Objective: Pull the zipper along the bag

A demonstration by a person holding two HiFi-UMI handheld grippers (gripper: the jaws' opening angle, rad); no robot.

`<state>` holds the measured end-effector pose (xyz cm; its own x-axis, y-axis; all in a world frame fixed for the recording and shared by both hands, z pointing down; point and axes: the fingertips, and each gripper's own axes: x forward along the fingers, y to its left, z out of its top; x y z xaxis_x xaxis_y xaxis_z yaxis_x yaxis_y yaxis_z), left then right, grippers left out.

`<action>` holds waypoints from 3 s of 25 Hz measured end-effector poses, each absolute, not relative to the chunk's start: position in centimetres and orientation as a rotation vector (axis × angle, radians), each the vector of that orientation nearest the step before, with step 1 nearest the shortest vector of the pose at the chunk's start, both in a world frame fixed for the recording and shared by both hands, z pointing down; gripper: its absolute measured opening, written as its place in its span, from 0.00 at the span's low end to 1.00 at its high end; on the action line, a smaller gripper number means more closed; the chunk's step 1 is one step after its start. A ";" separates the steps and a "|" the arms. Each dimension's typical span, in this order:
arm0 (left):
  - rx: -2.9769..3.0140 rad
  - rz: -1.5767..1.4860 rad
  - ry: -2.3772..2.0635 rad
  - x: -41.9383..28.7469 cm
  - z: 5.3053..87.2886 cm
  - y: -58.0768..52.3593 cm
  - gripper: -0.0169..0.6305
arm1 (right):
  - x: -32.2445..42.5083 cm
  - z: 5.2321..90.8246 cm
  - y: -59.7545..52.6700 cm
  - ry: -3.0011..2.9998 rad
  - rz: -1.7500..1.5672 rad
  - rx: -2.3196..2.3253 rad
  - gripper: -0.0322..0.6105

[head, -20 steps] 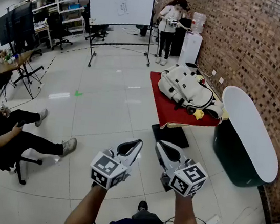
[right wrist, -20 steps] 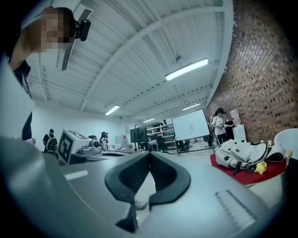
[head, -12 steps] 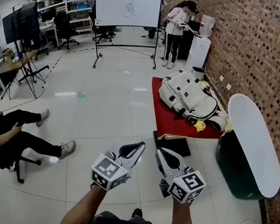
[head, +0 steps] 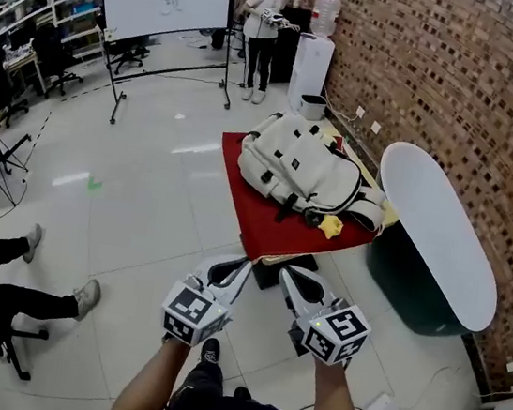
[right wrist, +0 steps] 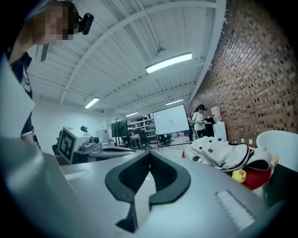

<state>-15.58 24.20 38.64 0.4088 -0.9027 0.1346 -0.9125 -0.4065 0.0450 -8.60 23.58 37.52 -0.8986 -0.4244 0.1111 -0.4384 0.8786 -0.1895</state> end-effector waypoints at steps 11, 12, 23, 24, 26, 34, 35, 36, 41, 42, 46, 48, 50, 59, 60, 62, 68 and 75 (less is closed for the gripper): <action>2.665 0.180 -1.293 -18.0 43.9 13.0 0.03 | -10.2 42.9 13.0 -2.657 0.419 1.098 0.06; 2.670 0.184 -1.268 -18.1 44.2 12.0 0.03 | -10.4 43.5 12.0 -2.635 0.424 1.118 0.06; 2.666 0.299 -1.136 -16.5 49.7 3.4 0.03 | -9.2 52.0 2.1 -2.450 0.571 1.218 0.16; 2.657 0.300 -1.133 -16.2 50.0 2.8 0.03 | -8.9 53.0 1.0 -2.434 0.597 1.234 0.16; 2.636 0.310 -1.140 -15.7 50.5 1.7 0.03 | -8.1 54.7 -1.2 -2.400 0.648 1.274 0.16; 2.550 0.434 -1.175 -14.4 53.2 -2.1 0.03 | -7.4 60.9 -5.6 -2.248 0.874 1.297 0.22; 2.548 0.434 -1.169 -14.4 53.3 -2.4 0.03 | -7.5 61.5 -6.0 -2.225 0.905 1.311 0.25; 2.547 0.435 -1.159 -14.4 53.5 -2.8 0.03 | -7.7 62.0 -6.5 -2.200 0.938 1.332 0.29; 2.536 0.425 -1.081 -15.1 54.7 -3.8 0.03 | -7.6 63.7 -8.5 -2.007 1.146 1.553 0.44; 2.533 0.415 -1.064 -15.3 54.8 -3.9 0.03 | -7.5 63.9 -8.6 -1.956 1.163 1.613 0.44; 2.548 0.381 -0.992 -15.9 54.7 -5.2 0.03 | -7.0 64.3 -8.7 -1.828 1.069 1.721 0.37; 2.579 0.375 -0.943 -15.6 54.4 -5.9 0.03 | -6.6 64.1 -8.1 -1.820 1.027 1.672 0.29; 2.624 0.400 -0.891 -14.8 54.3 -6.7 0.03 | -6.2 63.9 -7.4 -1.827 0.990 1.590 0.15; 2.862 0.678 -0.514 -7.5 55.8 -8.1 0.06 | -2.3 60.0 -6.3 -1.825 0.683 1.274 0.10; 2.867 0.721 -0.464 -6.8 56.2 -8.1 0.22 | -2.0 59.5 -6.5 -1.826 0.638 1.233 0.10; 2.880 0.823 -0.388 -5.6 57.1 -7.9 0.24 | -1.9 58.7 -6.6 -1.833 0.562 1.146 0.10; 2.896 1.178 -0.428 -4.7 60.1 -8.3 0.24 | -2.2 57.2 -6.8 -1.917 0.461 0.905 0.10; 2.724 1.230 -0.510 -5.4 61.1 -9.4 0.13 | 1.8 56.4 -9.5 -1.981 0.316 0.627 0.10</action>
<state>-5.42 -9.44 61.09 0.6155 -0.2573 0.7450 -0.3457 -0.9376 -0.0383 1.84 -9.46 56.39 -0.3725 -0.2940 0.8802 -0.5533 0.8318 0.0437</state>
